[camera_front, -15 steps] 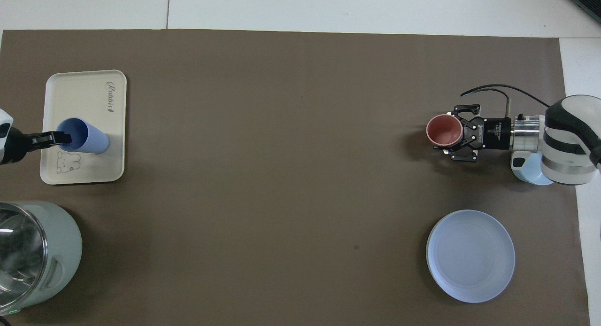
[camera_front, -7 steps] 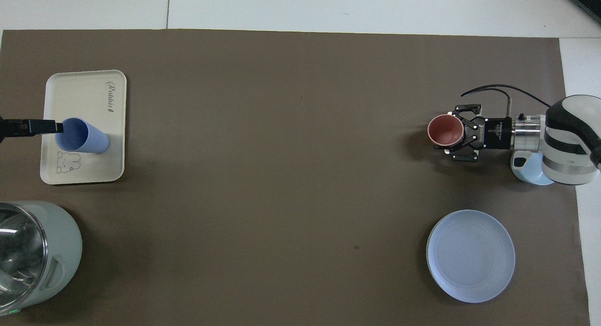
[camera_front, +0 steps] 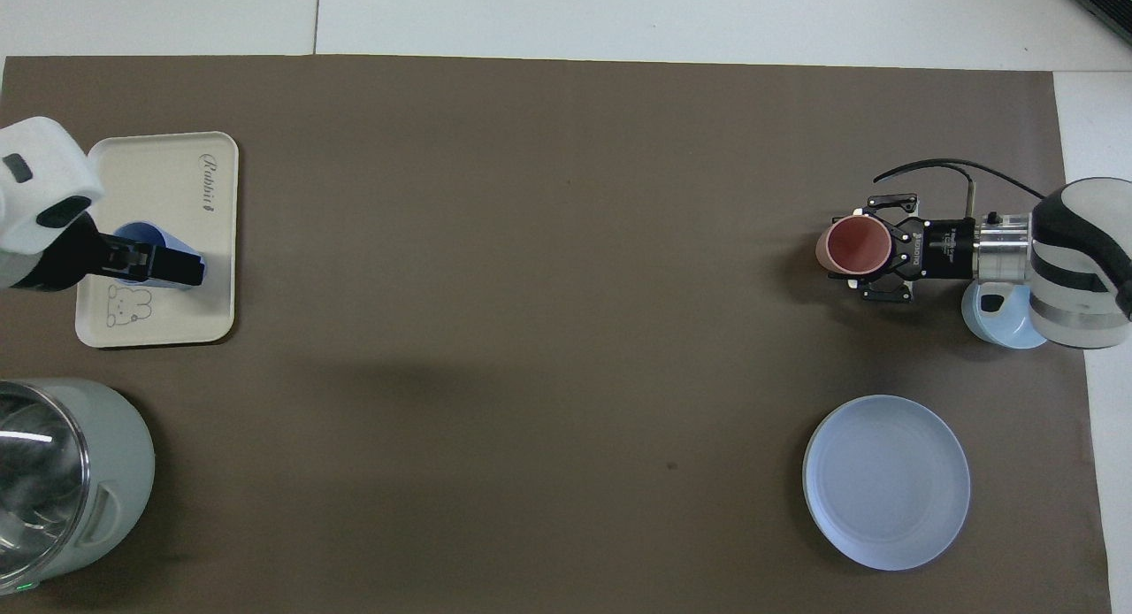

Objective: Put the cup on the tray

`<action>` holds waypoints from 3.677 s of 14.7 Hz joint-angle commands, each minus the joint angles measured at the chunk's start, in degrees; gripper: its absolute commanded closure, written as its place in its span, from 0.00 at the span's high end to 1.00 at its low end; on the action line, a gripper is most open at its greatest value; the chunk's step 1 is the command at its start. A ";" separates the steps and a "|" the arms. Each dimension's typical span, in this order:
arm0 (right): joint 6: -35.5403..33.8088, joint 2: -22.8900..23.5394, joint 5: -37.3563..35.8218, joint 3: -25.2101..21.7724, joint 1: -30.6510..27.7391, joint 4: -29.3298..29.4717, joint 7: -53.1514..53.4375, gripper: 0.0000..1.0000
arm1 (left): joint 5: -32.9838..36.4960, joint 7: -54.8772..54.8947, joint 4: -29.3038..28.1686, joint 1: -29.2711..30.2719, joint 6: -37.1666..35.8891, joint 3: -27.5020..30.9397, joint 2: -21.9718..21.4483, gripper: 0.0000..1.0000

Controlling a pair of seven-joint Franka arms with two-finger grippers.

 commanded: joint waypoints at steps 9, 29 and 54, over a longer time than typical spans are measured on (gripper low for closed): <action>11.01 0.01 -10.30 -0.32 0.09 -0.91 -1.37 0.67 | 1.89 -1.26 13.99 -2.72 -16.00 1.22 3.29 1.00; 16.63 -4.55 -29.89 -0.76 -0.26 0.76 -4.53 0.99 | 1.72 1.38 13.20 -1.75 -14.78 1.22 3.12 1.00; -23.79 -28.47 -58.33 2.14 13.28 17.53 -34.06 1.00 | 1.72 1.11 9.69 -1.13 -14.69 1.14 0.31 1.00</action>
